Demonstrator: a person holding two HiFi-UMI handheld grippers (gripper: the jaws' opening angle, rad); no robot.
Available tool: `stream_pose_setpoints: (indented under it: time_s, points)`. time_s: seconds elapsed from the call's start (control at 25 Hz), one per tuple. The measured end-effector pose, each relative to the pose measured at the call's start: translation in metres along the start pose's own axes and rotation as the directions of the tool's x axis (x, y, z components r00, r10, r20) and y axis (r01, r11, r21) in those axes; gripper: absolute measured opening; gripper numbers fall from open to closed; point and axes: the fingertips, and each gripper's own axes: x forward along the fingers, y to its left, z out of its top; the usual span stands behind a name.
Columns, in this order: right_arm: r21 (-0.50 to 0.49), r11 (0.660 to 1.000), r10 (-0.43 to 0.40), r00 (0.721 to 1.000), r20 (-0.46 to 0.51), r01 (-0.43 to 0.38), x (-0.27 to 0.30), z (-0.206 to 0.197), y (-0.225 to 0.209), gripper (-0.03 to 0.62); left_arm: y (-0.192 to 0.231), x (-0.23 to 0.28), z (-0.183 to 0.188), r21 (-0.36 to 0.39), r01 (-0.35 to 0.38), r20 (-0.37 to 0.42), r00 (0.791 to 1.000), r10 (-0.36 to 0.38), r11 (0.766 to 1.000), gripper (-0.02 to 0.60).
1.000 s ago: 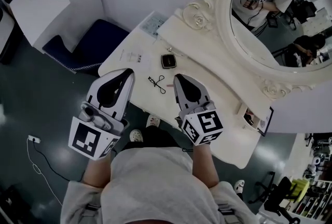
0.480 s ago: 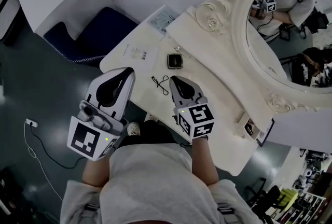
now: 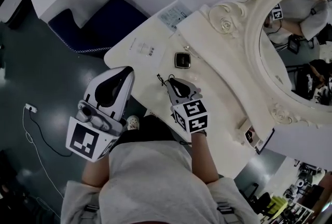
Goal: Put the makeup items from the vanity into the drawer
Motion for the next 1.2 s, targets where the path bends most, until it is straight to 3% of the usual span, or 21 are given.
stream_pose_setpoints:
  time_s: [0.4,0.52,0.72,1.2]
  points:
    - [-0.04,0.999,0.026,0.994,-0.111,-0.031,0.028,-0.027,0.006,0.028,0.013,-0.013,-0.005,-0.004,-0.061,-0.018,0.998,0.061,0.998,0.014]
    - [-0.045,0.998,0.039,0.989,-0.14,-0.046,0.035,-0.033,0.007,0.082,0.015,-0.015,-0.003,0.001,-0.075,-0.008,0.997,0.075,0.997,0.014]
    - [-0.067,0.997,0.033,0.984,-0.178,-0.045,0.048,-0.041,0.008,0.115,0.019,-0.022,-0.004,0.007,-0.098,-0.011,0.995,0.098,0.995,0.014]
    - [-0.115,0.993,-0.007,0.971,-0.239,-0.022,0.06,-0.053,0.008,0.098,0.023,-0.038,-0.007,0.014,-0.137,-0.04,0.99,0.137,0.991,0.014]
